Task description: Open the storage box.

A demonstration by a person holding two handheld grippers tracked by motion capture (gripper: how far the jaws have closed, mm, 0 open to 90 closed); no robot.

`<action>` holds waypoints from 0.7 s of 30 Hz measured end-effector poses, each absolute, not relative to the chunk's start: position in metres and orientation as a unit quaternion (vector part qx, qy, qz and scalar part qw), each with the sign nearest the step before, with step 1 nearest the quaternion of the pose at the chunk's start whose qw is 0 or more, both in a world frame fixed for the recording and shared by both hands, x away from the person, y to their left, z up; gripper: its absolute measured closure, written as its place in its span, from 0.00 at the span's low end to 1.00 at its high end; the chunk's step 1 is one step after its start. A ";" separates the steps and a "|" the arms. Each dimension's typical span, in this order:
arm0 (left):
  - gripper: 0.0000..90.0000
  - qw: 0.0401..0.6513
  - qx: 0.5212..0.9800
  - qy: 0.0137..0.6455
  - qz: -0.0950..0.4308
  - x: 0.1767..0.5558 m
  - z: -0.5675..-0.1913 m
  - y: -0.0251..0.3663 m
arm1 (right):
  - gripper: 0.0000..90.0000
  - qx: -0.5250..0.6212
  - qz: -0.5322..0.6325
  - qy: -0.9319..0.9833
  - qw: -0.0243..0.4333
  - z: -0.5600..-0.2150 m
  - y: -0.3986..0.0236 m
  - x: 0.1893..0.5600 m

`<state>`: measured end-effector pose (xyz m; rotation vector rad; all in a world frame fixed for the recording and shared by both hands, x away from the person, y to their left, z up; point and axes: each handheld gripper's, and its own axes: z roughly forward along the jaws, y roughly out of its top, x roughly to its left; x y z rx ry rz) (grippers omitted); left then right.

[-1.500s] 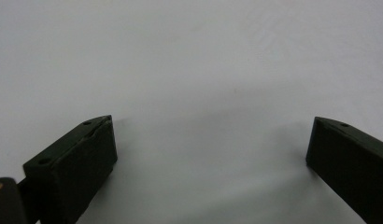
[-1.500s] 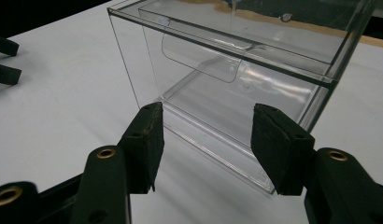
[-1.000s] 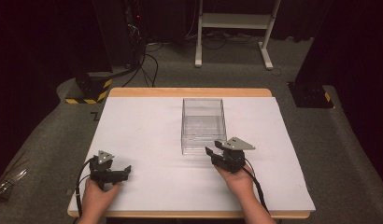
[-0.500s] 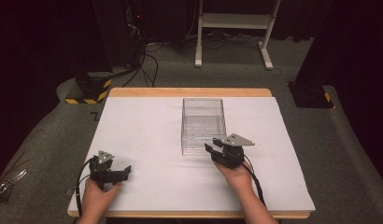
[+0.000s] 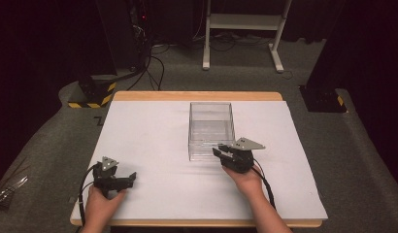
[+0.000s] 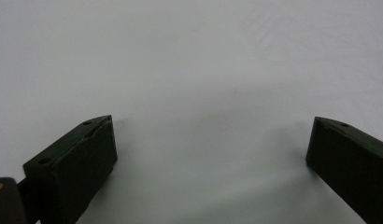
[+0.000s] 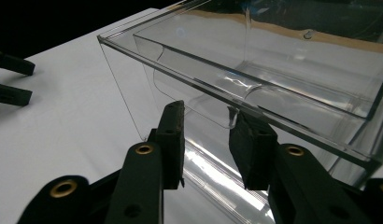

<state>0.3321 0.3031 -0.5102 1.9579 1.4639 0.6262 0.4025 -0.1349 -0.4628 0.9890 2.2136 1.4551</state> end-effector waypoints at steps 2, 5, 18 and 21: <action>0.02 0.304 0.739 0.553 0.236 0.332 -0.510 0.303 | 0.82 0.345 0.509 0.773 0.156 -0.463 -0.137 0.403; 0.02 0.304 0.739 0.553 0.236 0.332 -0.510 0.303 | 0.86 0.341 0.512 0.774 0.153 -0.463 -0.140 0.404; 0.02 0.305 0.738 0.554 0.237 0.332 -0.510 0.303 | 0.93 0.332 0.514 0.775 0.155 -0.464 -0.148 0.398; 0.02 0.305 0.738 0.554 0.237 0.332 -0.510 0.303 | 0.94 0.332 0.516 0.775 0.155 -0.464 -0.149 0.395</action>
